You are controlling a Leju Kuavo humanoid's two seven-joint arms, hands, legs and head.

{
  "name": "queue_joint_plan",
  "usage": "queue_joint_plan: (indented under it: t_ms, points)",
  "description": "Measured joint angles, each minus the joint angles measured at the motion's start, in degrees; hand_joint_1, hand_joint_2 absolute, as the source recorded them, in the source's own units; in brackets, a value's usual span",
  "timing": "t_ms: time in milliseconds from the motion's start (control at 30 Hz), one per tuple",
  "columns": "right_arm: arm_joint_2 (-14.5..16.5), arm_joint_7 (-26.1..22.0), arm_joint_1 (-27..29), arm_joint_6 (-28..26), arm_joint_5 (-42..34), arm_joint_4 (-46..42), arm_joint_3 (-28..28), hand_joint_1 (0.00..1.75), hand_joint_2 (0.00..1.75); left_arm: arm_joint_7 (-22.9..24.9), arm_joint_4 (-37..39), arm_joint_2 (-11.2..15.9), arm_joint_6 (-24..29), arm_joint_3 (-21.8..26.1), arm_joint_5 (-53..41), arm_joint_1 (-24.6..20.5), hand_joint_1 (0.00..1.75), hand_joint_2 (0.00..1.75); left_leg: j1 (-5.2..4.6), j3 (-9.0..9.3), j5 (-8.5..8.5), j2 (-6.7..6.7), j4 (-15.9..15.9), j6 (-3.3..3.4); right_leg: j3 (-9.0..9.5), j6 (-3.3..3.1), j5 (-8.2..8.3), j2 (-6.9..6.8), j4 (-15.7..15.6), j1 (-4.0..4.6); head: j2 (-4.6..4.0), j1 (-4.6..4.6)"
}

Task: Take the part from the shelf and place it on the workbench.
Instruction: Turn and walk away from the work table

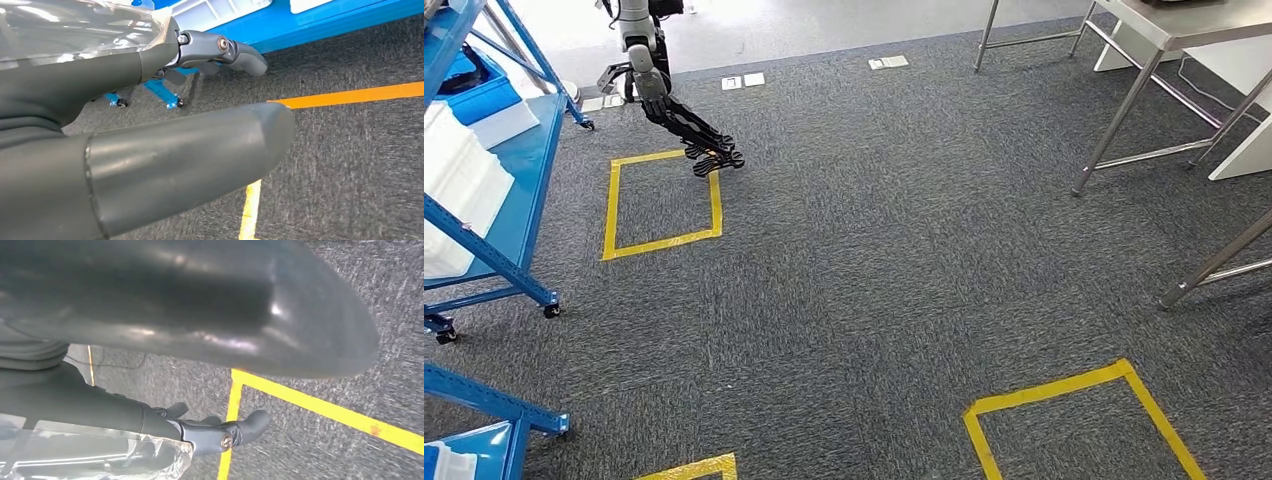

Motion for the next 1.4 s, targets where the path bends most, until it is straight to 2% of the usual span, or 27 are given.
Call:
queue_joint_plan:
  t_ms: [67, 133, 167, 200, 233, 300, 367, 433, 467, 500, 533, 600, 667, 700, 733, 800, 833, 900, 967, 1000, 1033, 1133, 1167, 1200, 1233, 1333, 1400]
  points:
    - [0.0, 0.0, 0.1, 0.0, 0.1, 0.0, 0.0, 0.00, 0.00, 0.0, 0.0, 0.0, 0.0, 0.0, 0.0, -0.1, 0.00, 0.00, 0.05, -2.61, -3.63, 2.97, 5.8, -0.30, -0.07, -0.79, 0.16, -1.30, -0.1, 0.09, 0.00, -0.15]
    - [0.0, 0.0, 0.3, 0.0, 0.1, 0.0, 0.0, 0.00, 0.00, 0.0, 0.0, 0.0, 0.0, 0.0, -0.1, -0.1, 0.00, 0.00, 0.24, -6.15, -7.19, 4.04, 13.5, -0.58, -0.26, -1.10, 0.09, -2.85, -0.1, 0.46, 0.00, -0.21]
    - [-0.1, 0.0, 0.4, 0.0, 0.1, 0.0, 0.0, 0.00, 0.00, 0.0, 0.0, -0.1, 0.0, 0.0, -0.1, -0.1, 0.00, 0.00, 0.32, -6.96, -7.54, 4.18, 15.3, -0.65, -0.33, -1.12, 0.06, -3.60, -0.1, 0.58, 0.00, -0.21]
    - [-0.1, 0.0, 0.3, 0.0, 0.2, 0.0, 0.0, 0.00, 0.00, 0.0, 0.0, -0.1, 0.0, 0.0, -0.2, -0.1, 0.00, 0.00, 0.37, -6.59, -6.80, 4.38, 14.8, -0.67, -0.35, -1.13, 0.04, -4.28, -0.1, 0.65, 0.00, -0.21]
    - [-0.1, 0.0, 0.3, 0.0, 0.3, 0.0, 0.0, 0.00, 0.00, 0.0, 0.0, -0.1, 0.1, 0.0, -0.1, 0.0, 0.00, 0.00, 0.38, -4.97, -5.19, 4.81, 12.0, -0.62, -0.30, -1.13, 0.01, -4.89, -0.1, 0.68, 0.00, -0.22]
    - [-0.1, 0.0, 0.3, 0.0, 0.7, 0.0, 0.0, 0.00, 0.00, -0.3, 0.0, -0.1, 0.1, 0.0, 0.3, -0.2, 0.00, 0.00, 0.21, -0.36, -2.05, 7.13, 3.9, -0.31, -0.08, -0.98, -0.17, -5.95, 0.0, 0.96, 0.00, -0.23]
    - [-0.1, 0.0, 0.2, 0.0, 1.0, 0.0, 0.0, 0.00, 0.00, -0.7, 0.0, -0.1, 0.1, 0.1, 1.0, -0.3, 0.00, 0.00, -0.16, 1.92, -1.00, 8.59, -0.4, 0.23, 0.12, -0.62, -0.38, -6.81, 0.0, 1.38, 0.00, -0.12]
    - [-0.1, 0.1, 0.2, 0.0, 1.2, 0.0, 0.0, 0.00, 0.00, -1.0, 0.0, 0.0, 0.1, 0.2, 1.5, -0.4, 0.00, 0.00, -0.51, 1.80, -0.94, 7.66, -0.8, 0.84, 0.34, -0.13, -0.45, -7.74, -0.2, 1.58, 0.00, -0.02]
    - [0.0, 0.1, 0.2, 0.0, 1.2, 0.0, 0.0, 0.00, 0.00, -1.1, 0.0, 0.1, 0.1, 0.3, 1.7, -0.3, 0.00, 0.00, -0.45, 1.89, -0.73, 7.13, -1.1, 1.21, 0.34, 0.17, -0.62, -7.68, -0.1, 1.51, 0.00, -0.04]
    - [0.0, 0.1, 0.1, 0.0, 1.4, 0.0, 0.0, 0.00, 0.00, -1.2, 0.0, 0.1, 0.1, 0.3, 1.7, -0.4, 0.00, 0.00, -0.34, 1.99, -0.42, 6.57, -1.4, 1.68, 0.04, 0.33, -1.23, -6.72, 0.8, 1.42, 0.00, -0.03]
    - [0.0, 0.1, 0.2, 0.0, 1.5, -0.1, 0.0, 0.00, 0.00, -1.2, 0.0, 0.2, 0.1, 0.3, 1.7, -0.4, 0.00, 0.00, -0.17, 2.05, -0.10, 5.99, -1.8, 2.10, -0.82, 0.32, -2.39, -5.26, 2.7, 1.31, 0.00, 0.03]
    - [0.0, 0.2, 0.3, 0.0, 1.6, -0.1, 0.0, 0.00, 0.00, -1.4, 0.0, 0.2, 0.1, 0.4, 1.8, -0.6, 0.00, 0.00, -0.02, 1.87, 0.34, 4.63, -2.0, 2.65, -4.33, -0.02, -5.91, -2.18, 10.2, 1.01, 0.00, 0.13]
    - [-0.1, 0.4, 0.5, 0.0, 1.7, -0.1, -0.1, 0.00, 0.00, -1.6, 0.0, 0.2, 0.1, 0.4, 1.7, -0.5, 0.00, 0.00, -0.04, 1.64, 0.51, 2.99, -2.0, 2.67, -7.45, 0.20, -8.01, -1.41, 16.6, 0.83, 0.00, 0.16]
    - [-0.1, 0.4, 0.6, 0.0, 1.7, -0.1, -0.1, 0.00, 0.00, -1.6, 0.0, 0.2, 0.1, 0.4, 1.7, -0.5, 0.00, 0.00, -0.03, 1.62, 0.58, 2.18, -1.9, 2.60, -7.67, 0.64, -7.72, -1.31, 17.0, 0.73, 0.00, 0.16]
    - [-0.1, 0.5, 0.7, 0.0, 1.7, -0.1, -0.1, 0.00, 0.00, -1.6, 0.0, 0.2, 0.1, 0.4, 1.6, -0.4, 0.00, 0.00, 0.00, 1.63, 0.65, 1.38, -1.9, 2.49, -6.71, 1.24, -6.46, -1.16, 14.8, 0.58, 0.00, 0.16]
    - [-0.1, 0.4, 0.7, 0.0, 2.0, -0.1, -0.2, 0.00, 0.00, -1.7, 0.0, 0.2, 0.0, 0.4, 1.6, -0.4, 0.00, 0.00, 0.04, 1.59, 0.74, -0.08, -1.7, 2.07, -3.01, 2.37, -2.94, 0.52, 6.5, 0.03, 0.00, 0.18]
    - [-0.1, 0.5, 0.7, 0.0, 2.1, -0.1, -0.2, 0.00, 0.00, -1.7, 0.0, 0.2, 0.0, 0.4, 1.5, -0.4, 0.00, 0.00, -0.02, 1.50, 0.73, -0.72, -1.6, 1.75, -1.57, 2.44, -1.52, 1.43, 3.0, -0.14, 0.00, 0.18]
    - [0.0, 0.5, 0.6, 0.0, 2.4, -0.1, -0.2, 0.00, 0.00, -1.7, -0.1, 0.3, 0.0, 0.4, 1.5, -0.4, 0.00, 0.00, -0.18, 1.21, 0.72, -1.60, -1.4, 1.04, -0.58, 1.73, -0.47, 2.42, 0.3, -0.11, 0.00, 0.13]
    - [0.1, 0.8, 0.6, 0.0, 2.6, -0.1, -0.2, 0.00, 0.00, -1.7, -0.1, 0.4, 0.0, 0.4, 1.5, -0.2, 0.00, 0.00, 0.01, 0.91, 0.90, -2.28, -1.5, 0.42, -0.35, 0.63, -0.13, 1.33, 0.2, -0.05, 0.00, 0.07]
    - [0.2, 0.9, 0.6, 0.0, 2.7, -0.1, -0.2, 0.00, 0.00, -1.7, -0.1, 0.4, 0.0, 0.4, 1.5, -0.1, 0.00, 0.00, 0.10, 0.64, 0.65, -1.86, -1.1, 0.20, -0.24, 0.19, 0.05, 0.78, 0.2, -0.14, 0.00, 0.07]
    - [0.2, 1.0, 0.6, 0.1, 2.8, -0.1, -0.2, 0.00, 0.00, -1.7, -0.1, 0.4, 0.0, 0.4, 1.5, -0.1, 0.00, 0.00, 0.14, -0.09, -0.42, -0.64, 0.4, -0.02, -0.21, -0.30, 0.23, 0.12, 0.1, -0.21, 0.00, -0.03]
    - [0.3, 1.1, 0.9, 0.1, 2.8, -0.1, -0.2, 0.00, 0.00, -1.8, -0.1, 0.4, 0.0, 0.4, 1.5, -0.3, 0.00, 0.00, 0.18, -5.12, -6.52, 3.72, 11.2, -0.42, -0.47, -1.14, 0.29, -2.11, 0.1, 0.30, 0.00, -0.28]
    - [0.3, 1.1, 1.0, 0.1, 2.8, -0.1, -0.2, 0.00, 0.00, -1.8, 0.0, 0.4, 0.0, 0.4, 1.5, -0.3, 0.00, 0.00, 0.24, -6.52, -7.57, 4.14, 14.2, -0.48, -0.54, -1.20, 0.24, -2.94, 0.1, 0.49, 0.00, -0.28]
    - [0.3, 1.1, 1.0, 0.1, 2.8, -0.1, -0.2, 0.00, 0.00, -1.8, 0.0, 0.4, 0.0, 0.4, 1.5, -0.2, 0.00, 0.00, 0.27, -6.90, -7.47, 4.35, 15.2, -0.47, -0.58, -1.25, 0.20, -3.69, 0.1, 0.61, 0.00, -0.28]
    - [0.3, 1.1, 1.0, 0.1, 2.9, -0.1, -0.2, 0.00, 0.00, -1.8, 0.0, 0.4, 0.0, 0.4, 1.4, -0.2, 0.00, 0.00, 0.27, -6.08, -6.33, 4.60, 13.8, -0.39, -0.55, -1.29, 0.16, -4.42, 0.1, 0.69, 0.00, -0.28]
    - [0.3, 1.1, 0.8, 0.1, 3.1, -0.1, -0.2, 0.00, 0.00, -1.8, -0.1, 0.5, 0.0, 0.5, 1.4, -0.2, 0.00, 0.00, -0.01, 0.34, -1.64, 7.33, 2.3, 0.24, -0.25, -1.19, -0.13, -6.07, 0.1, 1.02, 0.00, -0.25]
    - [0.3, 1.1, 0.7, 0.0, 3.3, -0.1, -0.2, 0.00, 0.00, -1.8, -0.1, 0.5, 0.0, 0.5, 1.4, -0.3, 0.00, 0.00, -0.44, 1.94, -1.02, 8.37, -0.8, 0.68, -0.05, -0.79, -0.31, -6.87, 0.0, 1.29, 0.00, -0.21]
